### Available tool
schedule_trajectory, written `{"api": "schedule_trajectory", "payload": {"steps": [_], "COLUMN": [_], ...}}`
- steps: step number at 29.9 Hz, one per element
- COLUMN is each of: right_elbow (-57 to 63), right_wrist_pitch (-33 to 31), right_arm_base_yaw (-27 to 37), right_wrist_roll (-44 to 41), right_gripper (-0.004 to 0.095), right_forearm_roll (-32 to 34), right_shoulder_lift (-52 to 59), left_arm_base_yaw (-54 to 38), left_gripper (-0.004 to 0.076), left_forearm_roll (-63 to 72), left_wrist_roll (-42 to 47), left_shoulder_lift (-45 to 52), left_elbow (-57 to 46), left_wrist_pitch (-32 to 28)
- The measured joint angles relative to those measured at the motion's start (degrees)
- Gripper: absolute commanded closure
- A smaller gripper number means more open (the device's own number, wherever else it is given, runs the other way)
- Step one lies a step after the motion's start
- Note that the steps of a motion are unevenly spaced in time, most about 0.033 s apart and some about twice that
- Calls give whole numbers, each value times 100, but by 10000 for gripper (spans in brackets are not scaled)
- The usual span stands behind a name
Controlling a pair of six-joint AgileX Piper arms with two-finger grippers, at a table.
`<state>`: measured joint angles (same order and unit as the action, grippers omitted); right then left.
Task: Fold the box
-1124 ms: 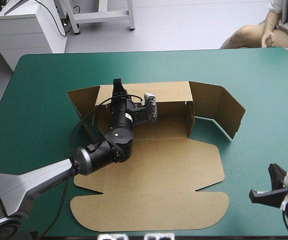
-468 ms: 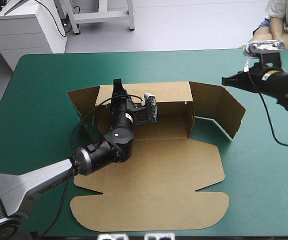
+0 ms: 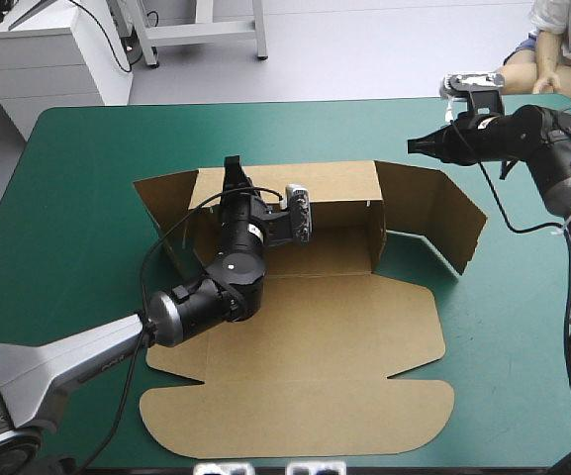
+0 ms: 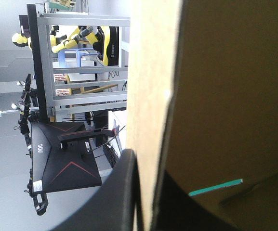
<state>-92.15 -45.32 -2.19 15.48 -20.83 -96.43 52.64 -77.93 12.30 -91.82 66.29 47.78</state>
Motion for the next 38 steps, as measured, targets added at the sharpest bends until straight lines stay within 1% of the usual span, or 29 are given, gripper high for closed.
{"api": "schedule_trajectory", "payload": {"steps": [3, 7, 12, 17, 19, 23, 28, 31, 33, 38], "right_elbow": [-5, -8, -8, -8, 1, 246, 940, 1451, 1842, 2410], "right_wrist_pitch": [-429, -1017, -1800, -2366, -2462, -2395, -1980, -1672, -1424, -1003], "right_arm_base_yaw": [0, 0, 0, 0, 0, 0, 0, 0, 0, 0], "right_wrist_roll": [580, 878, 977, 998, 1000, 1135, 1504, 1911, 2298, 3311], "right_gripper": [928, 928, 927, 928, 928, 928, 926, 928, 928, 926], "right_forearm_roll": [-417, -493, -499, -684, -794, -1024, -1235, -1335, -1556, -2539], "right_shoulder_lift": [0, 0, 0, 0, 13, 176, 625, 819, 833, 833], "left_arm_base_yaw": [0, 0, 0, 0, 0, 0, 0, 0, 0, 0], "left_gripper": [732, 732, 732, 732, 732, 732, 732, 732, 732, 732], "left_forearm_roll": [0, 17, 17, 17, 17, 17, 17, 17, 17, 17], "left_wrist_roll": [0, 0, 0, 0, 0, 0, 0, 0, 0, 6], "left_shoulder_lift": [0, 0, 0, 0, 0, 0, 0, 0, 0, 0], "left_elbow": [0, 0, 0, 0, 0, 0, 0, 0, 0, 0], "left_wrist_pitch": [0, 0, -4, -4, -4, -4, -4, -4, -4, -4]}}
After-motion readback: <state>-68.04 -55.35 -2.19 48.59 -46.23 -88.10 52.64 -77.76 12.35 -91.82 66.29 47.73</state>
